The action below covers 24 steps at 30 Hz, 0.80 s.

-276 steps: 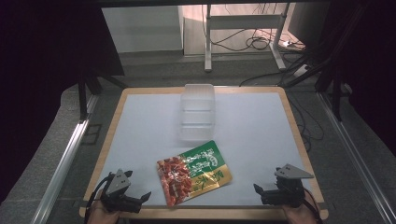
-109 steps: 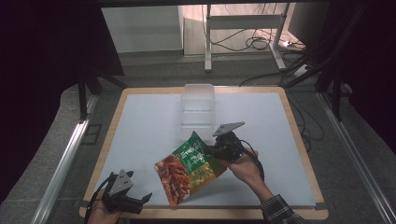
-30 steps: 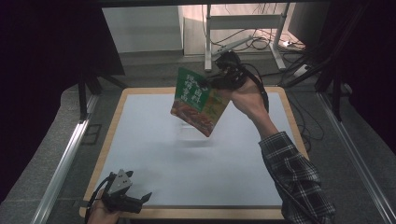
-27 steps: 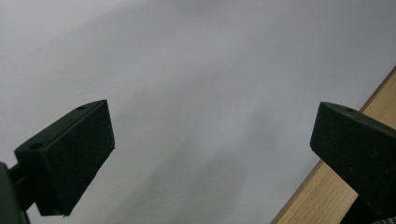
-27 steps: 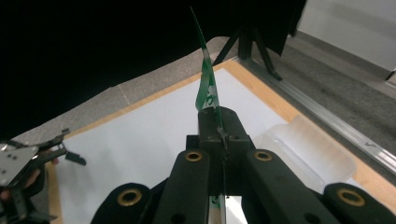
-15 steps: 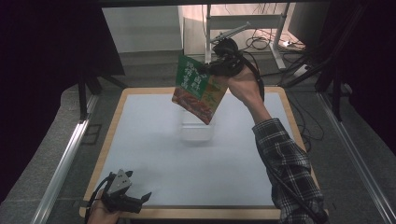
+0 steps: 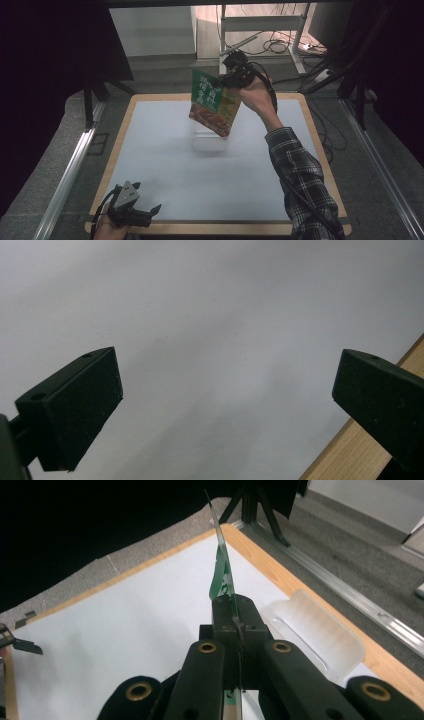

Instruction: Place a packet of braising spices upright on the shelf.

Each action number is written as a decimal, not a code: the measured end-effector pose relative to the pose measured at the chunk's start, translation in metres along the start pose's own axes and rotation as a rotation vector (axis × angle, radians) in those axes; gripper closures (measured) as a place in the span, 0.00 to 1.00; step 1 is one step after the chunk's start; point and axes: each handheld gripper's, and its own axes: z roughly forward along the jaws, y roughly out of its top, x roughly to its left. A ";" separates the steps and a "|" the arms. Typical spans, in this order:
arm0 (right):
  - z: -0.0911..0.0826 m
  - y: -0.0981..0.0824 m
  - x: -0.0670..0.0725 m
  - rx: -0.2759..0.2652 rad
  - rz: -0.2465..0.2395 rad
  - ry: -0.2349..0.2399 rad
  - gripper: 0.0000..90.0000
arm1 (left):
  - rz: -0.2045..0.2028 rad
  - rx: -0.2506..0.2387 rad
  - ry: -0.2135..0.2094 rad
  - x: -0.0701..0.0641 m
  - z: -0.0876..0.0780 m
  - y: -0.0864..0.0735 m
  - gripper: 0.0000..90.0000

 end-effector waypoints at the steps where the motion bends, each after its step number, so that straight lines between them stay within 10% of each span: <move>1: 0.001 -0.001 -0.001 0.007 0.006 0.001 0.99 | 0.000 0.000 0.000 0.000 0.000 0.000 0.00; 24: 0.047 -0.020 -0.012 0.100 0.051 0.018 0.99 | 0.007 0.007 -0.005 -0.001 0.000 0.000 0.00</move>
